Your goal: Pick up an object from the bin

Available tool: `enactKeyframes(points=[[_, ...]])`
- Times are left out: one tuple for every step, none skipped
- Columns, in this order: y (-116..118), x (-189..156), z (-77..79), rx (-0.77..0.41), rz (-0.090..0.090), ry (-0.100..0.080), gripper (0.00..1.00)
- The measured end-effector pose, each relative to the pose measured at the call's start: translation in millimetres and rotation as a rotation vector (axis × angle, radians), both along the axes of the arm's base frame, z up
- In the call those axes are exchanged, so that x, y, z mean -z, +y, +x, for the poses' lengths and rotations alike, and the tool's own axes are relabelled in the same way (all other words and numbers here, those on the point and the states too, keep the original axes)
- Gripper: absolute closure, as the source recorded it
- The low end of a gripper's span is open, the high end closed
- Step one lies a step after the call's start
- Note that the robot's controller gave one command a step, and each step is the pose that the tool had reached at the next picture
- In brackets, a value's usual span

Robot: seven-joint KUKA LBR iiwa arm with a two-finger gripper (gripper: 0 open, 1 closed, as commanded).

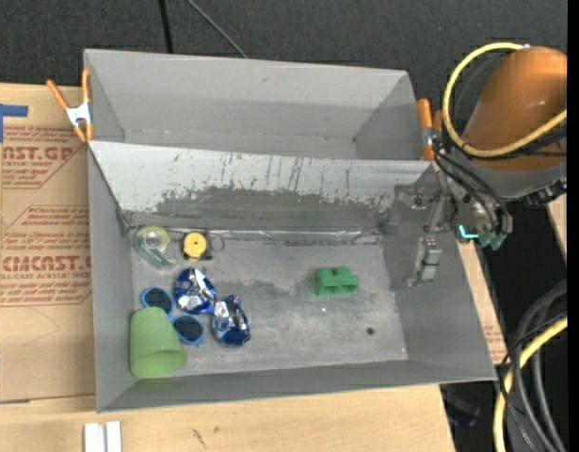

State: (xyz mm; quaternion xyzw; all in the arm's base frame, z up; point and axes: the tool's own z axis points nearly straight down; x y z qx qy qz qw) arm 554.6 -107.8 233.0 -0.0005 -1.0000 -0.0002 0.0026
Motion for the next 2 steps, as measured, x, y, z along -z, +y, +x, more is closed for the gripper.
enactKeyframes(points=[[47, 168, -3.2, 0.077, 0.002, 0.000, 0.00], [59, 132, -9.8, 0.063, 0.000, -0.008, 0.00]])
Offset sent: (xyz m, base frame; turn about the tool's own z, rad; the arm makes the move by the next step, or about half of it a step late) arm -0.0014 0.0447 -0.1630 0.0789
